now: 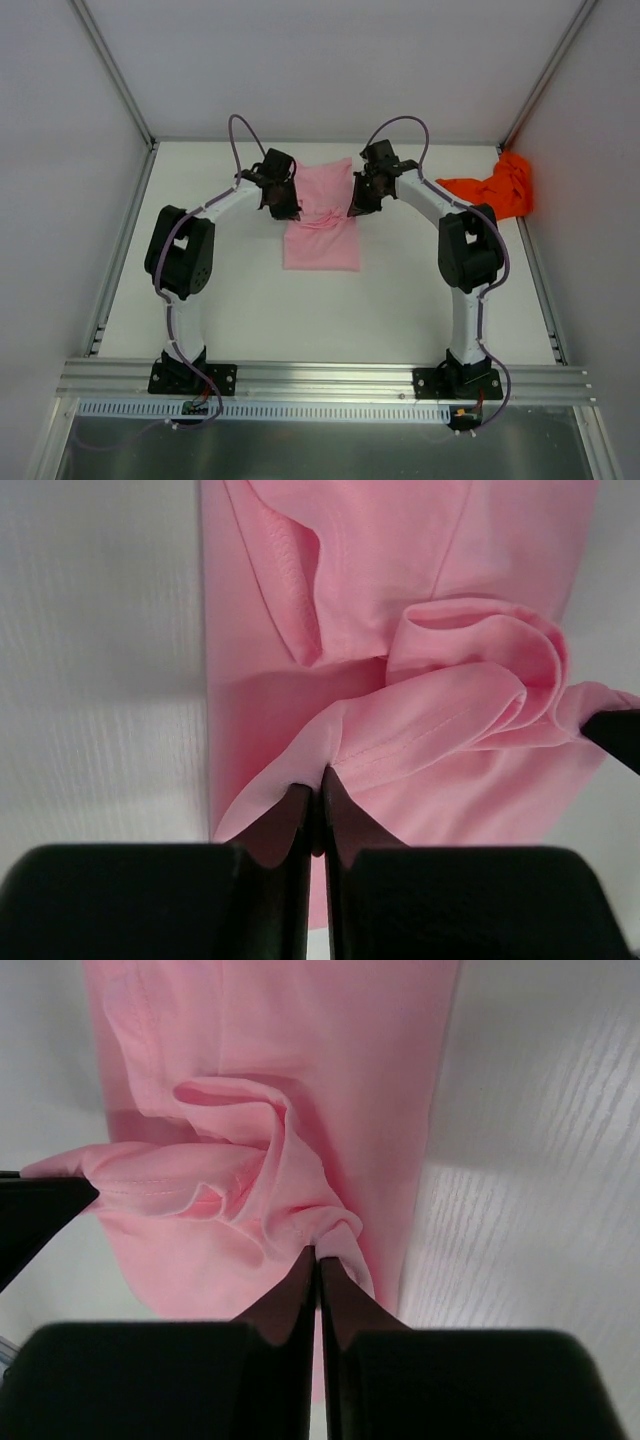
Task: Fold and stack the t-shirts
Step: Fold the folded rectangular tshirt in 1/3 of the way
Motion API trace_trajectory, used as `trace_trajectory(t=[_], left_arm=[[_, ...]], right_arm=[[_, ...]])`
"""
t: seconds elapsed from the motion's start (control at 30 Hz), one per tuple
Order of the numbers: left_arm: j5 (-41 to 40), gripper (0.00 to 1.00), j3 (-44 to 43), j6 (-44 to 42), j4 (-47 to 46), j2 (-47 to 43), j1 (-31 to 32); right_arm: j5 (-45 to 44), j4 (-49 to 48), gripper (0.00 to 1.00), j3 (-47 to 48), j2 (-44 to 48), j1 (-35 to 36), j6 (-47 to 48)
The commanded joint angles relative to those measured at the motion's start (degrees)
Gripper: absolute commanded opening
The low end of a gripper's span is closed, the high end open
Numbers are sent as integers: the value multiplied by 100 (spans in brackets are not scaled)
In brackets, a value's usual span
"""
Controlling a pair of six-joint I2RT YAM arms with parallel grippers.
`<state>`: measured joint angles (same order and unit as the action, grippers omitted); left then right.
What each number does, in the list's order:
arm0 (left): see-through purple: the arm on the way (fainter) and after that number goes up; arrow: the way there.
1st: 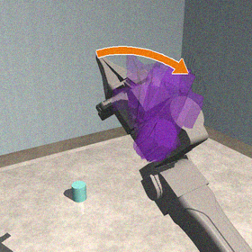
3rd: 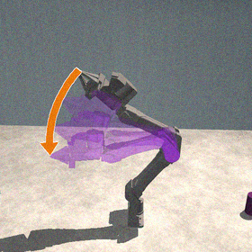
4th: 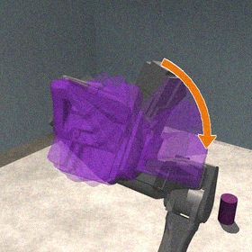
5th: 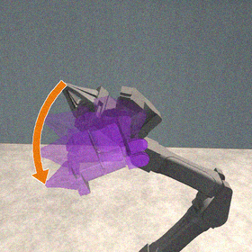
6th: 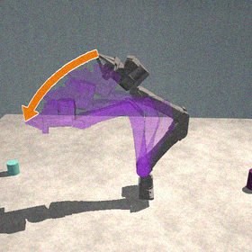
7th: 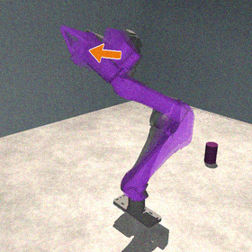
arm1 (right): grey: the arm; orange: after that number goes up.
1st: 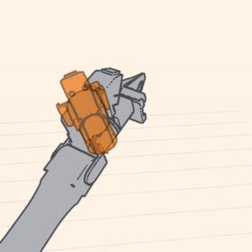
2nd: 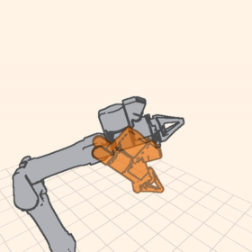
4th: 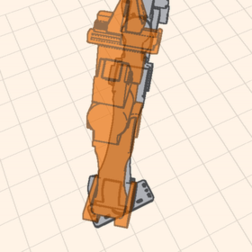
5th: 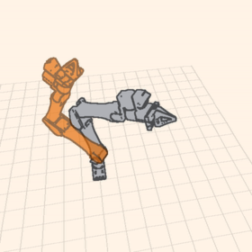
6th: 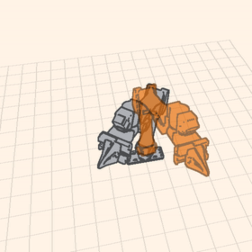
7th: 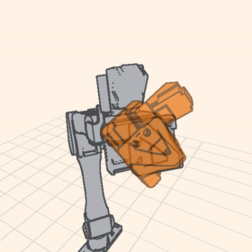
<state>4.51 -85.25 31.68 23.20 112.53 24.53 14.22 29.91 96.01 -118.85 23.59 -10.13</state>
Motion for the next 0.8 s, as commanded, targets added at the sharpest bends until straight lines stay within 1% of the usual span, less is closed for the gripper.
trace_trajectory(t=[0.0, 0.03, 0.1, 0.13, 0.17, 0.2, 0.23, 0.27, 0.3, 0.33, 0.37, 0.4, 0.43, 0.53, 0.6, 0.63, 0.67, 0.7, 0.73, 0.77], left_arm=[[304, 0, -342, -118, 0, 251, -151], [313, 1, -378, -127, 26, 287, -168], [313, 4, -396, -145, 44, 313, -186], [322, 9, -404, -171, -8, 296, -212], [322, 16, -413, -188, -43, 278, -230], [348, 30, -500, -250, -70, 287, -239], [409, 35, -579, -285, -70, 304, -265], [436, 41, -676, -320, -35, 322, -300], [445, 55, -877, -416, 9, 340, -318], [463, 64, -992, -461, 35, 331, -335], [463, 76, -1098, -583, 70, 322, -353], [454, 83, -1334, -628, 175, 305, -362], [445, 87, -1432, -680, 211, 270, -370], [454, 94, -1556, -804, 308, 15, -379], [498, 95, -1408, -848, 343, -274, -379], [533, 95, -1285, -848, 317, -389, -379], [629, 96, -970, -848, 273, -642, -379], [673, 96, -775, -839, 247, -784, -379], [726, 96, -530, -830, 116, -916, -379], [805, 96, -23, -769, 27, -1204, -379]], right_arm=[[116, 199, 1, 348, -156, -30, 116], [116, 217, 8, 383, -217, -48, 117], [108, 261, 12, 533, -262, -65, 178], [99, 270, 20, 603, -279, -66, 283], [81, 331, 25, 699, -323, -66, 344], [64, 375, 30, 935, -341, -66, 389], [64, 410, 39, 1068, -358, -66, 502], [37, 515, 42, 1208, -376, -66, 564], [-85, 577, 48, 1514, -376, -66, 617], [-138, 629, 51, 1683, -367, -66, 774], [-226, 752, 54, 1850, -350, -66, 871], [-279, 840, 58, 2025, -350, -66, 942], [-323, 945, 59, 2332, -332, -66, 969], [-288, 982, 61, 2414, -113, -66, 1145], [-270, 981, 64, 2239, 167, -66, 1162], [-262, 938, 65, 1916, 282, -74, 1162], [-201, 885, 68, 1687, 570, -66, 1162], [-131, 815, 69, 1415, 738, -66, 1171], [-34, 527, 69, 1099, 905, -66, 1171], [115, 368, 69, 382, 1107, -48, 1154]])
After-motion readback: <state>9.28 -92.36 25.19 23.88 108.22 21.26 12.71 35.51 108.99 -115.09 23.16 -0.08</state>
